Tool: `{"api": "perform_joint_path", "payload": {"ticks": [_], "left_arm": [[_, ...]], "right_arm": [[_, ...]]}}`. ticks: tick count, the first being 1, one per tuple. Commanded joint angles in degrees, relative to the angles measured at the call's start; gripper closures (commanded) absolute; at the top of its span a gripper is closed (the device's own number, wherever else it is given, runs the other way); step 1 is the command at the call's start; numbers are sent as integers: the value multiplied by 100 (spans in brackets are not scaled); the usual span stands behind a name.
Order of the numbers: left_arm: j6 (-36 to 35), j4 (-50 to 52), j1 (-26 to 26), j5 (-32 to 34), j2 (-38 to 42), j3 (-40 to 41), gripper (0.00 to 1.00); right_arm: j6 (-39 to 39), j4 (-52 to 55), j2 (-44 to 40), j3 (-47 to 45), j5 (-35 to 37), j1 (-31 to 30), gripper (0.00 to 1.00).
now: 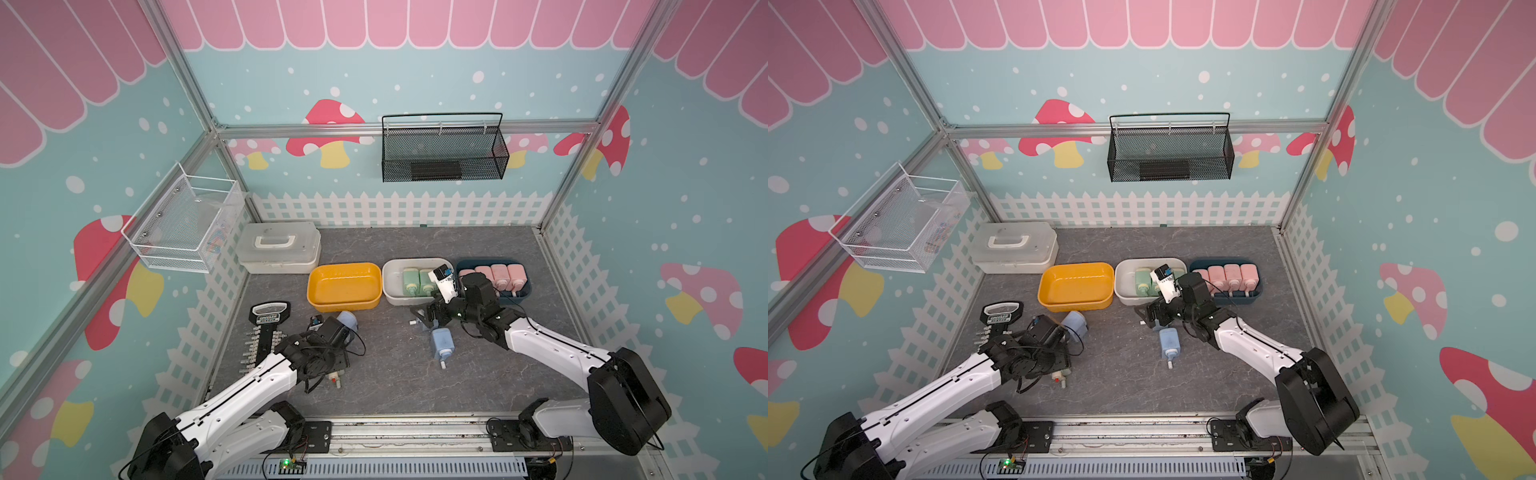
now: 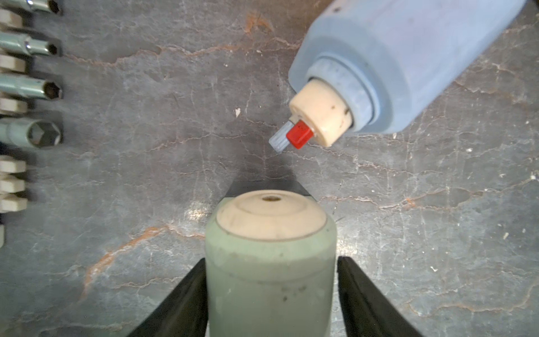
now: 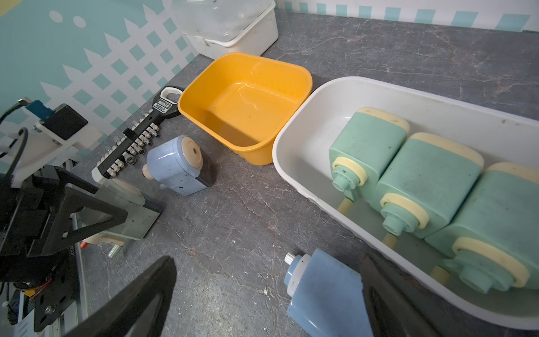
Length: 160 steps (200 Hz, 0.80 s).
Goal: Place the pencil sharpeners by color into the storage box
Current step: Pick up the pencil sharpener from the center of the board.
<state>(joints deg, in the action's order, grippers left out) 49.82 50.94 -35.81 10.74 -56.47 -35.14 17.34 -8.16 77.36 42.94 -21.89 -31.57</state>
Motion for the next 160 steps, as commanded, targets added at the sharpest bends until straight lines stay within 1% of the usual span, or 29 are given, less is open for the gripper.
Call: {"api": "perform_joint_path", "payload": {"ticks": [1, 23, 66, 75, 94, 116, 130, 135, 160], "left_arm": [[23, -93, -33, 51, 41, 93, 39], [54, -93, -33, 53, 100, 137, 42], [141, -84, -31, -90, 146, 128, 59], [148, -84, -32, -60, 151, 124, 66], [194, -82, -36, 15, 149, 145, 84], [247, 26, -33, 55, 190, 92, 94], [265, 122, -31, 153, 248, 26, 97], [258, 151, -38, 187, 273, 7, 100], [303, 353, -31, 386, 411, -99, 100]], "right_arm": [[-73, -42, -74, 25, -17, -51, 2], [-73, -47, -69, 23, -9, -51, 2], [-91, -46, -40, 43, 0, -53, 2], [-83, -45, -37, 46, 22, -57, 2], [-54, 186, 17, 174, 175, -67, 1], [-90, 225, 19, 200, 223, -83, 1], [-100, 223, 4, 189, 270, -84, 1], [-108, 227, -1, 193, 278, -78, 1], [-108, 216, -8, 198, 308, -92, 2]]}}
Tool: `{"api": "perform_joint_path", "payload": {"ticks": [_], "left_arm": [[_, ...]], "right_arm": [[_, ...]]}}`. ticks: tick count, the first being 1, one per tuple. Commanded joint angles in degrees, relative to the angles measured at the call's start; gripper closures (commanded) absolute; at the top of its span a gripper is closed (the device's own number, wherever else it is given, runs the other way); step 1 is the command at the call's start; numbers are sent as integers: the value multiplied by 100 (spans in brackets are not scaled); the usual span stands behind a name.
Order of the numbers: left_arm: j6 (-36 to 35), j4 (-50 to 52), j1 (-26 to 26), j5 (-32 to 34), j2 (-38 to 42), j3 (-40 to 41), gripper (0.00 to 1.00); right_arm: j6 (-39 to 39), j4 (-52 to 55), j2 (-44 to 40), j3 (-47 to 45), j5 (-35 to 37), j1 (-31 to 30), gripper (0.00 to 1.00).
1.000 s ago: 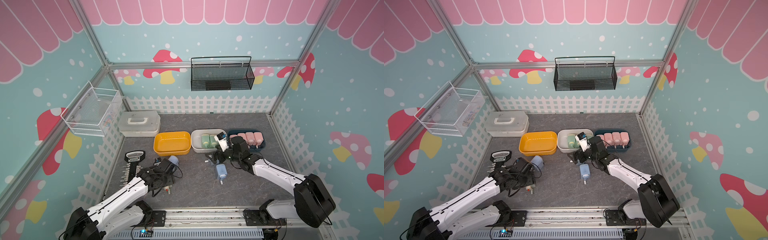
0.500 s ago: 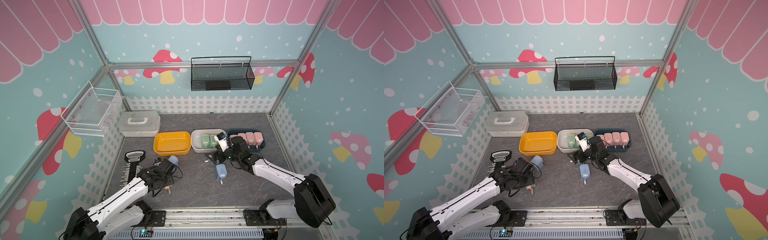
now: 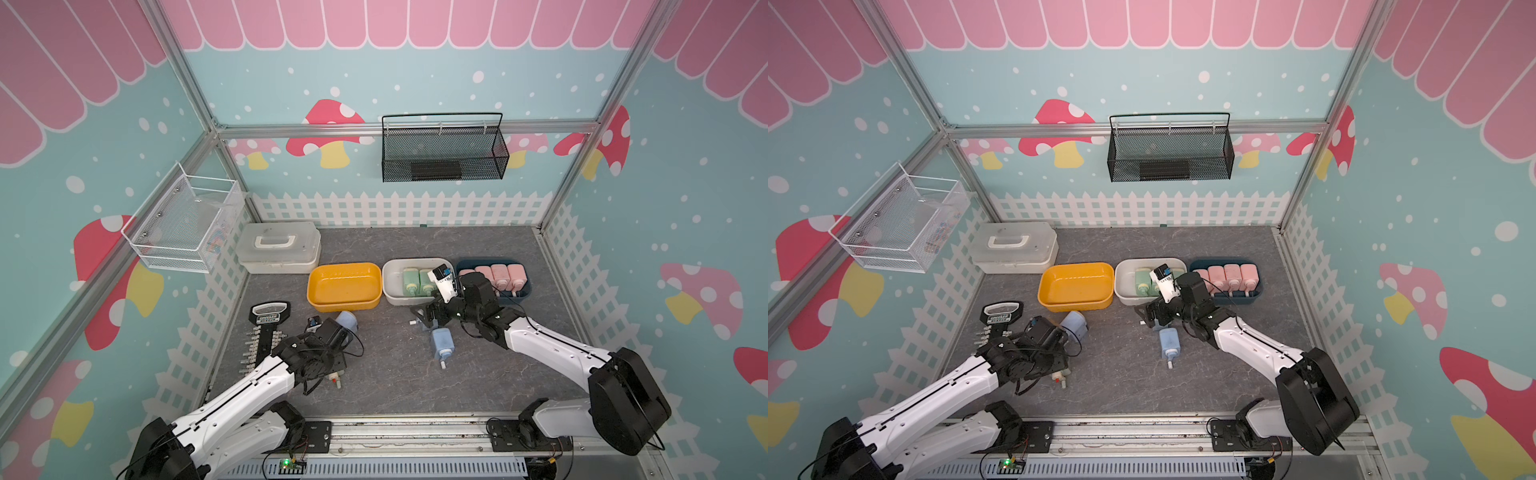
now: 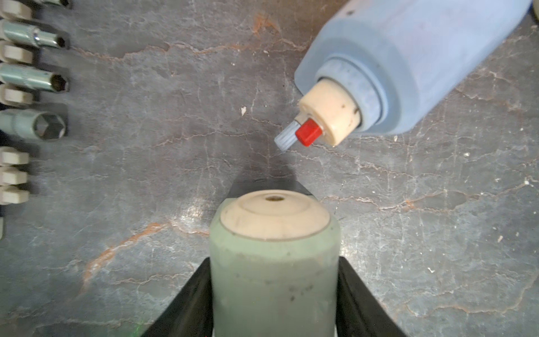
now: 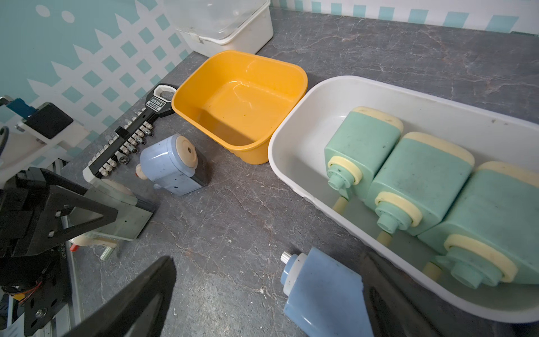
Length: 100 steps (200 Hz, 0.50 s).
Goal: Place the pencil sharpeners by color into the storage box
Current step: Pick up the pencil sharpener from the center of the board.
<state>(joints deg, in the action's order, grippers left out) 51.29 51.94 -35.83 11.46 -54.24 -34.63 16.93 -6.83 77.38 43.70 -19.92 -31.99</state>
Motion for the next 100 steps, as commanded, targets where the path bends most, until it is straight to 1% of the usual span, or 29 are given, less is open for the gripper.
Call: {"api": "perform_joint_path", "payload": {"ticks": [1, 27, 60, 100], "left_arm": [[164, 272, -29, 331, 191, -158, 100], [508, 777, 19, 900, 268, -359, 100], [611, 986, 119, 936, 331, -562, 100], [412, 1113, 127, 937, 156, -1099, 100]], "right_arm": [[-67, 84, -12, 121, 111, -48, 1], [-84, 76, -30, 105, 111, -53, 1], [-93, 46, -90, 53, 89, -49, 1], [-181, 50, -240, -61, 41, -51, 1]]}}
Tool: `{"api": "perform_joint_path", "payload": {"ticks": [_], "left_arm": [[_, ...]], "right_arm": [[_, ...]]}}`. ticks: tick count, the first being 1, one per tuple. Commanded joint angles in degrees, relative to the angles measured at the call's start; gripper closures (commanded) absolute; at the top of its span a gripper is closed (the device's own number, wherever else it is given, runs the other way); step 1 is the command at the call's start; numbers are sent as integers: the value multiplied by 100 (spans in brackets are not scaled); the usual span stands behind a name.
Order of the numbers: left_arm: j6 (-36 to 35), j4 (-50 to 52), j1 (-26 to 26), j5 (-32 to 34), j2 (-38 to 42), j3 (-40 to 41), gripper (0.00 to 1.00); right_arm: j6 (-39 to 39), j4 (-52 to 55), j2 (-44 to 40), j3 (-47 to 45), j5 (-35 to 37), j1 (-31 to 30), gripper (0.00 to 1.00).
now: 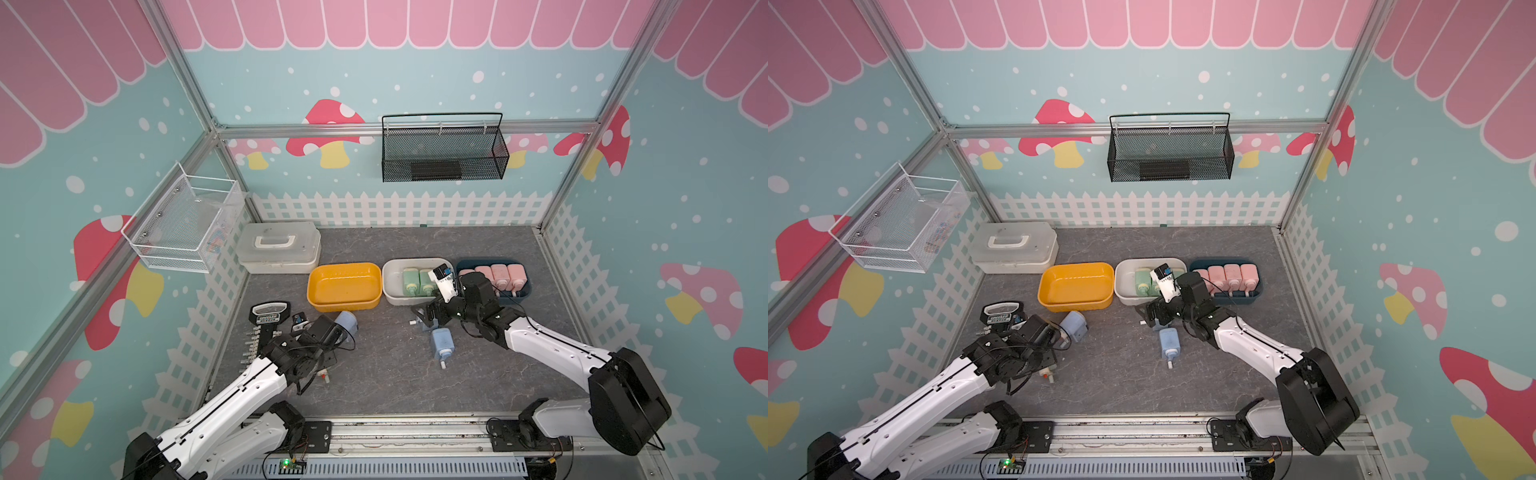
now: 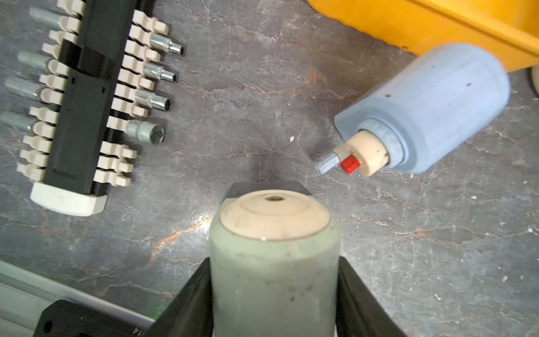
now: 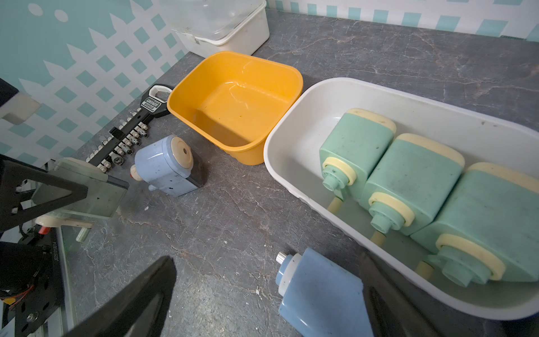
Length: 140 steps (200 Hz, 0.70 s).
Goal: Place the pencil sharpeners by color into the storage box
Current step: Pick up the pencil sharpener from the center of the board.
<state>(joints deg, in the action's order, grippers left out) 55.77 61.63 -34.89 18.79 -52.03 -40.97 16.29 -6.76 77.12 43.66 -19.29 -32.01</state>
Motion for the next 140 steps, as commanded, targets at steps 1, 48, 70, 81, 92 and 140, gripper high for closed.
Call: {"api": "perform_joint_path", "payload": {"ticks": [1, 48, 70, 81, 92, 140], "left_arm": [[-43, 147, 30, 213, -72, -487, 100], [-343, 419, 31, 902, -545, -1319, 100], [-590, 404, 30, 960, -885, -1779, 100], [-710, 371, 29, 948, -1027, -1994, 100], [-855, 312, 10, 863, -1151, -2197, 100], [-1366, -363, -56, -189, -1731, -2696, 100]], "right_arm": [[-118, 43, -223, -58, -18, -50, 1], [-113, 9, -521, -261, 193, -51, 1], [-110, 16, -658, -346, 371, -51, 1], [-60, 18, -735, -389, 560, -51, 1], [-46, 22, -815, -438, 707, -49, 1], [-87, 15, -1152, -713, 1158, -50, 1]]}}
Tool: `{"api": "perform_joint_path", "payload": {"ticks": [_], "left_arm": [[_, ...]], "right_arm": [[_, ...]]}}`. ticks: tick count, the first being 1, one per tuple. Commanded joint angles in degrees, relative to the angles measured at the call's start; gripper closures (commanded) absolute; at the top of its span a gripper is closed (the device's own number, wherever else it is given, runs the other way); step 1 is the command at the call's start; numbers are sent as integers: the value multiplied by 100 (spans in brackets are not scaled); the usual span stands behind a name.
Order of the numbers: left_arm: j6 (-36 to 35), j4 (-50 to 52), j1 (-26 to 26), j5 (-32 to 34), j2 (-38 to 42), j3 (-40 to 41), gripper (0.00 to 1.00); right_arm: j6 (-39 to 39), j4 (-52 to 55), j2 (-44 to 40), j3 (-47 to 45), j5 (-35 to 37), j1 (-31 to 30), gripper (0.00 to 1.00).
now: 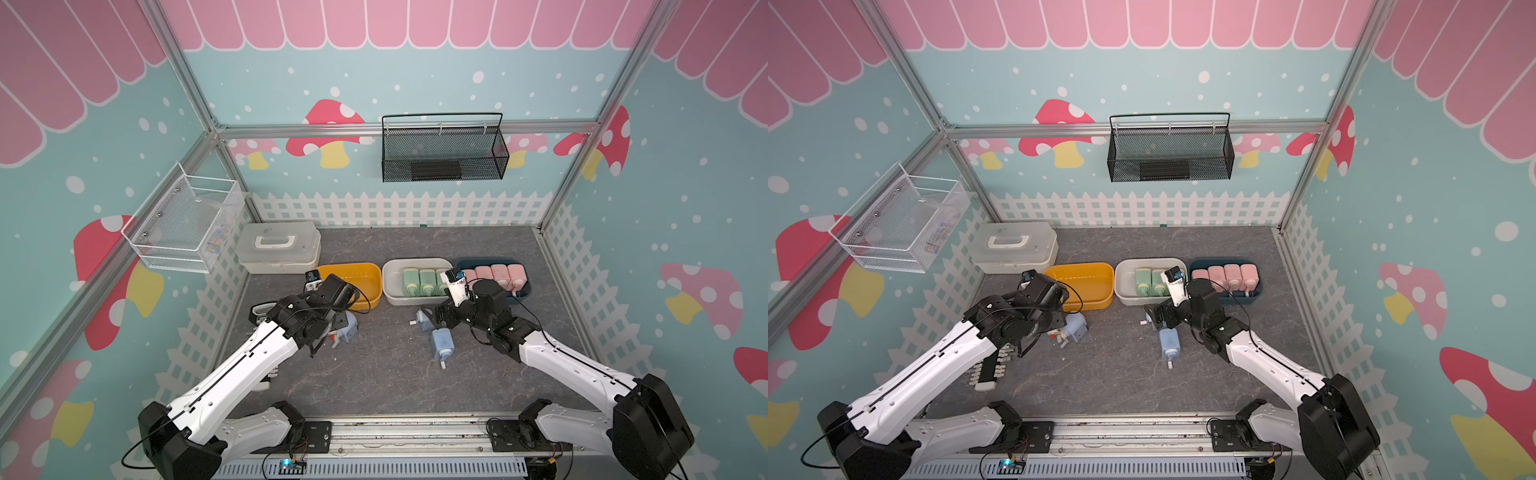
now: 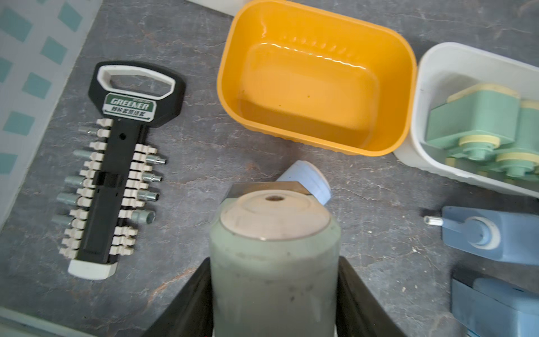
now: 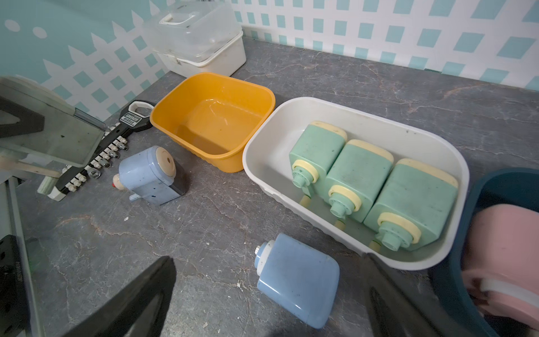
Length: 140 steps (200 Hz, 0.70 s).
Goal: Place the pencil sharpeners by color into the storage box
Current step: Pick up the pencil sharpener from the center of the board, then place the pencil sharpener in the storage box.
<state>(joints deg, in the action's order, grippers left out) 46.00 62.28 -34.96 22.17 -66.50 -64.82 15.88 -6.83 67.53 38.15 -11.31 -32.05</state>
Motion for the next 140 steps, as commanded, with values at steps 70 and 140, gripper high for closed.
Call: {"api": "perform_joint_path", "payload": {"ticks": [70, 140], "left_arm": [[-959, -769, -462, -892, -1862, -1630, 100], [-1551, -1025, -442, -1562, -3649, -3268, 100]], "right_arm": [[-211, 390, -611, -324, 800, -39, 2], [-279, 1047, -1536, -543, 1169, -33, 1]]}}
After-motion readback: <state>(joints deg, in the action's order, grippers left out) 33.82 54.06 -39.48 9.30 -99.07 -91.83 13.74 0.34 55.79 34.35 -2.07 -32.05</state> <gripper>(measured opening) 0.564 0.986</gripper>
